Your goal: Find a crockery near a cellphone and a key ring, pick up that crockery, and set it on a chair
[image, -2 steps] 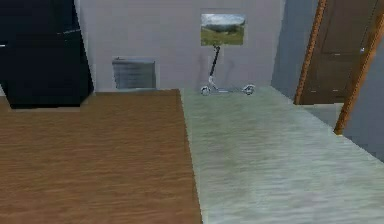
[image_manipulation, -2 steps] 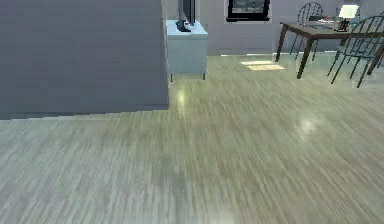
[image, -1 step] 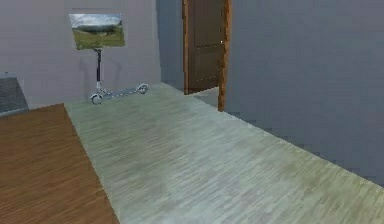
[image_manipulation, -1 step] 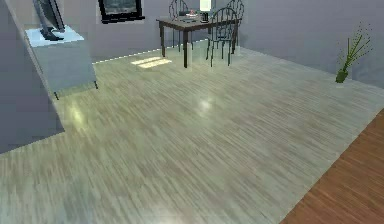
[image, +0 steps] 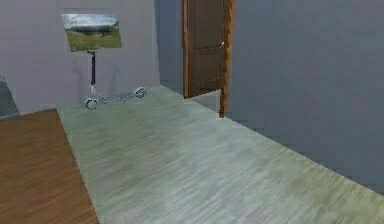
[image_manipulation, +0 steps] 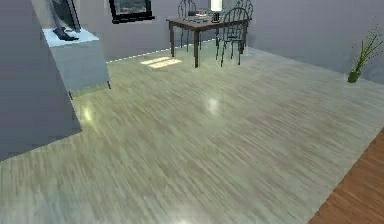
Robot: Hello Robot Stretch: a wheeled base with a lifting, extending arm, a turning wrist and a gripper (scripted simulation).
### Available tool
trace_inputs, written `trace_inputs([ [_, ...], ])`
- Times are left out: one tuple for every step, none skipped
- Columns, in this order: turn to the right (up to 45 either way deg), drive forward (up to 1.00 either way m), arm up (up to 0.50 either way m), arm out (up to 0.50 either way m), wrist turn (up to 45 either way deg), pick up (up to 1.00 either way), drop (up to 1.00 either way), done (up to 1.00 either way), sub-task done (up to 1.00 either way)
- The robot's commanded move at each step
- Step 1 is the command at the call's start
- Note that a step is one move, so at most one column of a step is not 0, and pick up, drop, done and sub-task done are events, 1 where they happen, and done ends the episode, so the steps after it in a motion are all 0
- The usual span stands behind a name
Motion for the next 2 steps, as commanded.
trace_inputs([
  [0.0, 1.0, 0.0, 0.0, 0.0, 0.0, 0.0, 0.0, 0.0],
  [0.0, 1.0, 0.0, 0.0, 0.0, 0.0, 0.0, 0.0, 0.0],
])
